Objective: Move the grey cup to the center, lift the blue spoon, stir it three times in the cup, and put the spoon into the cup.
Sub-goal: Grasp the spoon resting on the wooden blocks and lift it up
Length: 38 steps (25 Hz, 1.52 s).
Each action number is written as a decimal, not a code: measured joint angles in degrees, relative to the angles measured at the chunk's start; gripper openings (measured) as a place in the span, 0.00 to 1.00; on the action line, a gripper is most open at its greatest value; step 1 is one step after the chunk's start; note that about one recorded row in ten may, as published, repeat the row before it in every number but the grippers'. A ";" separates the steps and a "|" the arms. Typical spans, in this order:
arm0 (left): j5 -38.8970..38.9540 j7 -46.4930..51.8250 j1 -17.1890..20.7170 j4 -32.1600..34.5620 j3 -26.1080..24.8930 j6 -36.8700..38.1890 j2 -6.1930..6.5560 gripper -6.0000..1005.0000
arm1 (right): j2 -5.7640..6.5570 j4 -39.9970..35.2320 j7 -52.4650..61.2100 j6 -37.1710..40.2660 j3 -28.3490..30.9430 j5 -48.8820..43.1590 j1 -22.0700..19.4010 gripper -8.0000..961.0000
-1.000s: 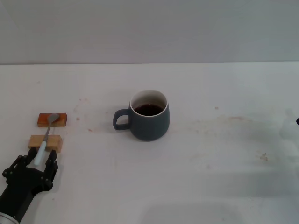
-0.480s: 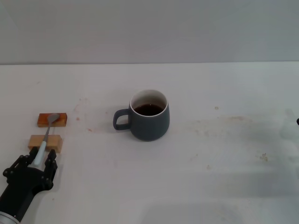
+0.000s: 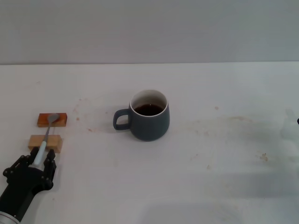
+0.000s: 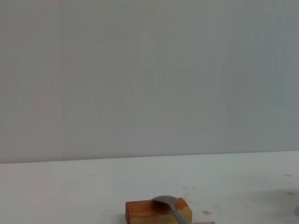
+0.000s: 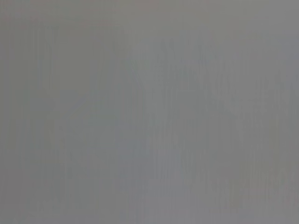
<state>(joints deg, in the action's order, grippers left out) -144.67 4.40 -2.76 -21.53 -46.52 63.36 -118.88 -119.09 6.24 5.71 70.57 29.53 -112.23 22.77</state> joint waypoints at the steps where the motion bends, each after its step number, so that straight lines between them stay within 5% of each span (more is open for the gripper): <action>1: 0.00 0.03 0.00 0.00 -0.01 0.00 0.01 0.37 | 0.00 0.00 0.00 0.01 0.00 0.00 0.00 0.01; 23: -0.17 -0.94 -0.81 0.65 0.38 -0.21 0.26 0.27 | 0.00 0.01 0.00 -0.02 0.00 0.00 0.05 0.01; 26: -0.16 -1.33 -0.74 0.34 0.26 -0.10 0.27 0.14 | 0.00 0.00 0.00 -0.15 0.00 0.00 0.02 0.01; 38: -0.48 -1.76 -0.11 -0.37 0.67 3.19 0.25 0.14 | -0.07 0.15 0.00 -0.07 0.00 0.00 -0.29 0.01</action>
<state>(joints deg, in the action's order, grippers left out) -145.15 2.64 -2.87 -21.91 -45.85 66.56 -118.63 -119.16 6.39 5.71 70.50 29.53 -112.23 22.48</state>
